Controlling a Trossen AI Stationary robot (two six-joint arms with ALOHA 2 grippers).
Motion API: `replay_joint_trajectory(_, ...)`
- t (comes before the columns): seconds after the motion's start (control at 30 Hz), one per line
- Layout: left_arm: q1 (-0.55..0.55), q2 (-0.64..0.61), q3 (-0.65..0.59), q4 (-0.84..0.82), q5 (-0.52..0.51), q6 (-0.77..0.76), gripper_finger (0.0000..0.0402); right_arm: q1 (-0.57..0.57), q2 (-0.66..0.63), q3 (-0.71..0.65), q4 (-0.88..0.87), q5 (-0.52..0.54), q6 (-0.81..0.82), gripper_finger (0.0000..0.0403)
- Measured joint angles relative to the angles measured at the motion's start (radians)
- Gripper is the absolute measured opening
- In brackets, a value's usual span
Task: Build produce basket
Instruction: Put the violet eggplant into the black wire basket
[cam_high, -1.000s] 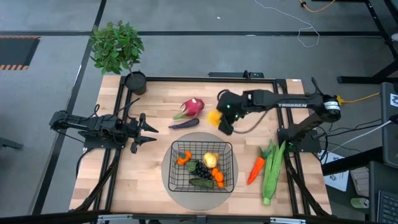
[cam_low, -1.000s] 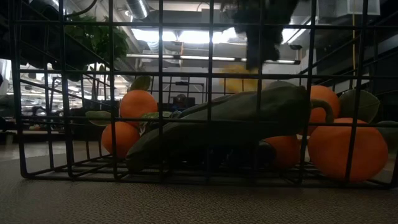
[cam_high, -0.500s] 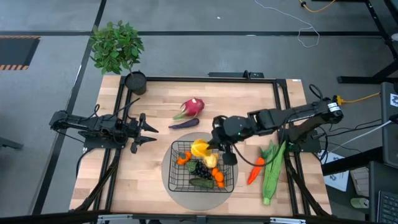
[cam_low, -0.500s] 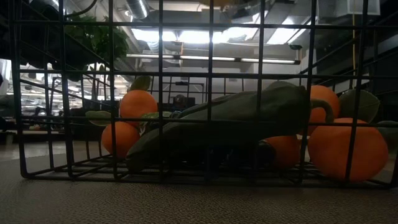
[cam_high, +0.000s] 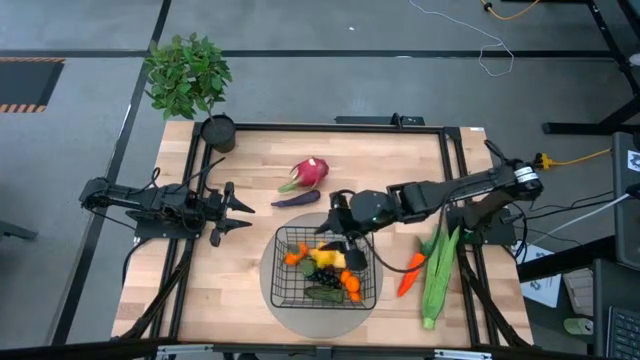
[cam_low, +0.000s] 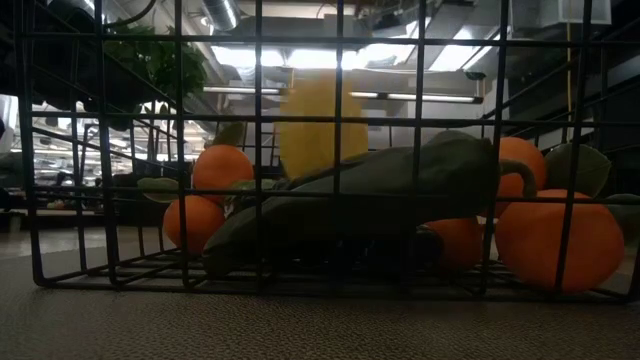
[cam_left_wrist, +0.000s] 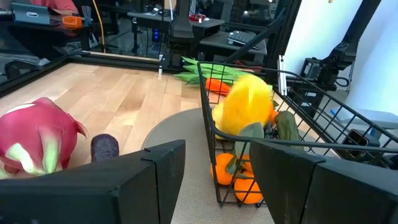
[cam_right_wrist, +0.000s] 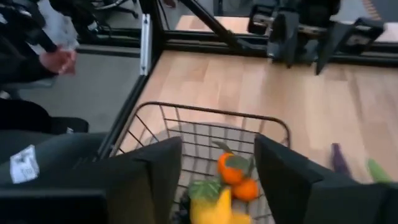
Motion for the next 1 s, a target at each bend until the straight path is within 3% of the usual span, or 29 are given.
replay_joint_trajectory(0.17,0.0,0.0,0.0,0.0,0.0,0.0,0.017,0.0,0.012,0.0,0.054,-0.075,0.016,0.0219)
replay_joint_trajectory(0.33,0.0,0.0,0.0,0.0,0.0,0.0,0.017,-0.002,-0.016,0.0,0.049,-0.023,0.01,0.0219)
replay_joint_trajectory(0.7,0.0,0.0,0.0,0.0,0.0,0.0,0.017,-0.046,-0.065,0.001,0.065,0.421,-0.312,0.0215)
replay_joint_trajectory(0.83,0.0,0.0,0.0,0.0,0.0,0.0,0.017,-0.119,-0.055,0.001,0.079,0.56,-0.35,0.0215)
replay_joint_trajectory(0.9,0.0,0.0,0.0,0.0,0.0,0.0,0.017,-0.173,-0.054,0.001,0.066,0.531,-0.33,0.0215)
replay_joint_trajectory(1.0,0.0,0.0,0.0,0.0,0.0,0.0,0.017,-0.272,-0.054,0.001,0.026,0.364,-0.258,0.0215)
